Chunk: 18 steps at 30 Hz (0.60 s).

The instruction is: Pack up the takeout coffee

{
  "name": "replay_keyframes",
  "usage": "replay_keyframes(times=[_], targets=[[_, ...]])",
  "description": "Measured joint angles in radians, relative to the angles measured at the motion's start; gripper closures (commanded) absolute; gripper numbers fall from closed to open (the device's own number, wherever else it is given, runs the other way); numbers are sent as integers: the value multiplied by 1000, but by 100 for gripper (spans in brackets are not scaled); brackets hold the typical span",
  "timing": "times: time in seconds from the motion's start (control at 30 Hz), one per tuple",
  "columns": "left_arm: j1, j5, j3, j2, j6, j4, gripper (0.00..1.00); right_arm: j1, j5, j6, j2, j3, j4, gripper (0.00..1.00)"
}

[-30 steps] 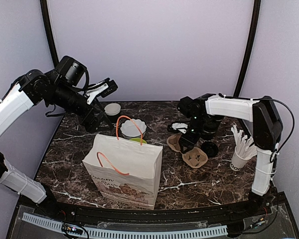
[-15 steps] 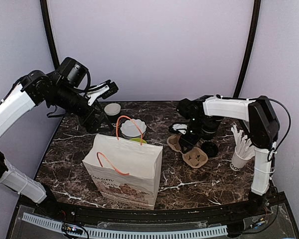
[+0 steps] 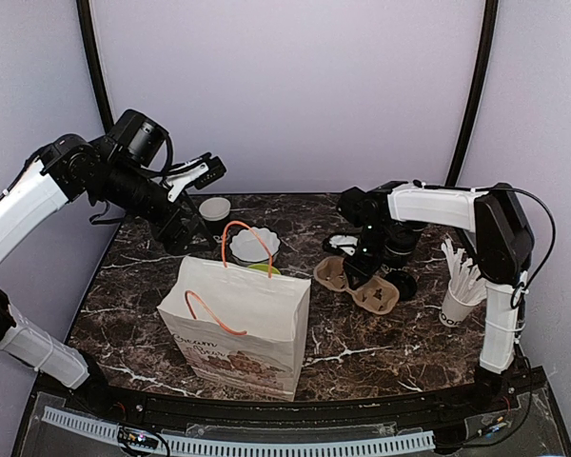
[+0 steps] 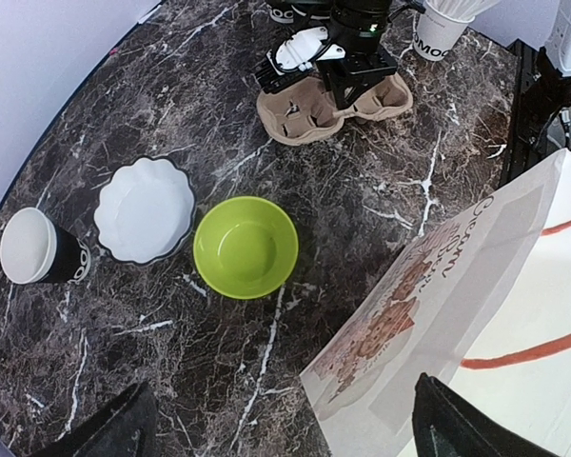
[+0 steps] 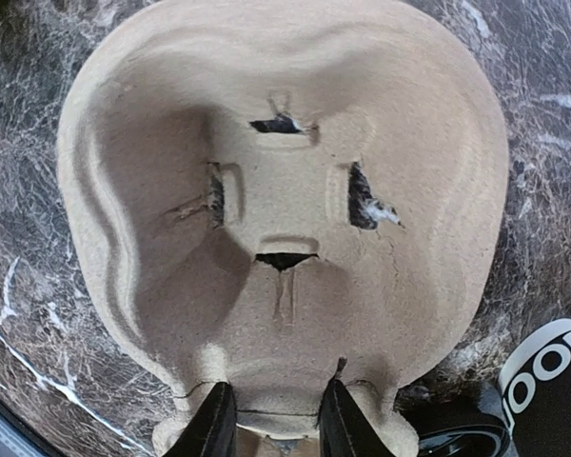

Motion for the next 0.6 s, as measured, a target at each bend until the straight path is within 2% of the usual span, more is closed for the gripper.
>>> replay_keyframes(times=[0.33, 0.6], targets=[[0, 119, 0, -75, 56, 5, 2, 0, -78, -47, -14, 43, -23, 78], [0, 225, 12, -73, 111, 32, 4, -10, -211, -98, -134, 138, -63, 80]])
